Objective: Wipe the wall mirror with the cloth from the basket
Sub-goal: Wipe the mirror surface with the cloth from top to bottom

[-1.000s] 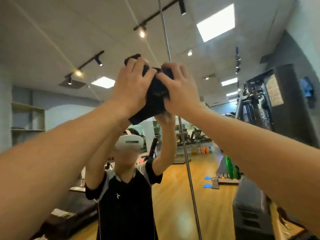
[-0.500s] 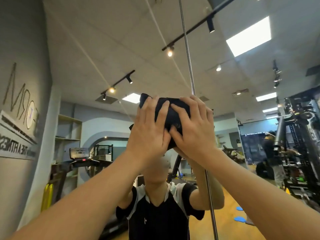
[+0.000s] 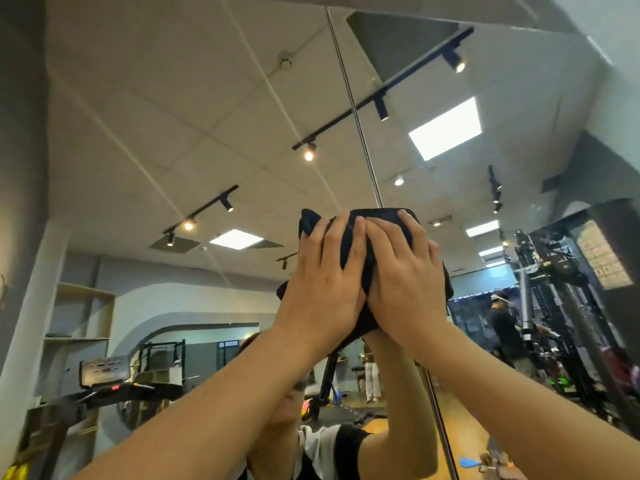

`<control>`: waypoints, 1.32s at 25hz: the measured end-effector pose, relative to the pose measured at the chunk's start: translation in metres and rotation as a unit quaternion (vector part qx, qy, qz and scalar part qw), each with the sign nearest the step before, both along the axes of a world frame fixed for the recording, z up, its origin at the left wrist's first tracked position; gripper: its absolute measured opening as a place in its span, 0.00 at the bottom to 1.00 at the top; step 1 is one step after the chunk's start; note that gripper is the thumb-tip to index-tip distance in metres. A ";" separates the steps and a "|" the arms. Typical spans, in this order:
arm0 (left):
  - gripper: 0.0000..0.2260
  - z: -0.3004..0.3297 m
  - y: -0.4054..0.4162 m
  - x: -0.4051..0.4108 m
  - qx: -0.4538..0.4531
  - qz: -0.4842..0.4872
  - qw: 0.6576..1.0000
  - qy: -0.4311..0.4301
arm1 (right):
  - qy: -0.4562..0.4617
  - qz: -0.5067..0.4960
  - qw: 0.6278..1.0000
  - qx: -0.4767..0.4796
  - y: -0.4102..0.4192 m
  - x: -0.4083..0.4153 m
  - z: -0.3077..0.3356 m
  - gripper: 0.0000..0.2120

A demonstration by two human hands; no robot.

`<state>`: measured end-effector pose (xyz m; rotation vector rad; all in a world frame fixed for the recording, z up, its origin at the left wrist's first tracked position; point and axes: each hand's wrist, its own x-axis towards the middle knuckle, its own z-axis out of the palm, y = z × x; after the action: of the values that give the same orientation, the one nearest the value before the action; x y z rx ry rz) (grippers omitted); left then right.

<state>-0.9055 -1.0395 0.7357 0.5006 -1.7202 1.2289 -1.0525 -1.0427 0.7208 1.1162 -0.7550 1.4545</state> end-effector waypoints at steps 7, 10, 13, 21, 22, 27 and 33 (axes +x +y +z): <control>0.28 0.291 -0.005 -0.041 -0.014 0.028 0.999 -0.004 | -0.015 0.013 1.000 -0.001 -0.003 -0.041 0.286 0.19; 0.28 0.395 -0.002 -0.054 -0.015 0.044 0.999 -0.001 | -0.025 0.014 1.000 0.004 -0.001 -0.054 0.393 0.18; 0.28 0.477 0.000 -0.064 0.006 0.043 0.998 0.034 | -0.002 0.011 1.000 0.018 0.000 -0.063 0.484 0.17; 0.25 0.554 0.002 -0.119 0.031 0.040 0.995 0.086 | 0.048 0.012 0.998 0.048 0.006 -0.122 0.566 0.16; 0.25 0.557 0.001 -0.135 0.032 0.049 0.994 0.088 | 0.050 0.019 0.997 0.056 0.006 -0.138 0.570 0.15; 0.25 0.554 -0.005 -0.236 0.038 0.076 0.993 0.084 | 0.040 0.029 0.997 0.060 -0.003 -0.238 0.569 0.13; 0.23 0.551 -0.013 -0.355 0.026 0.051 0.992 0.108 | 0.063 0.034 0.996 0.058 -0.016 -0.360 0.573 0.11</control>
<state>-1.2607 -1.0529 1.2862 0.7336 -1.5615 1.1566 -1.4121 -1.0589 1.2939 1.3208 -0.7258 1.3967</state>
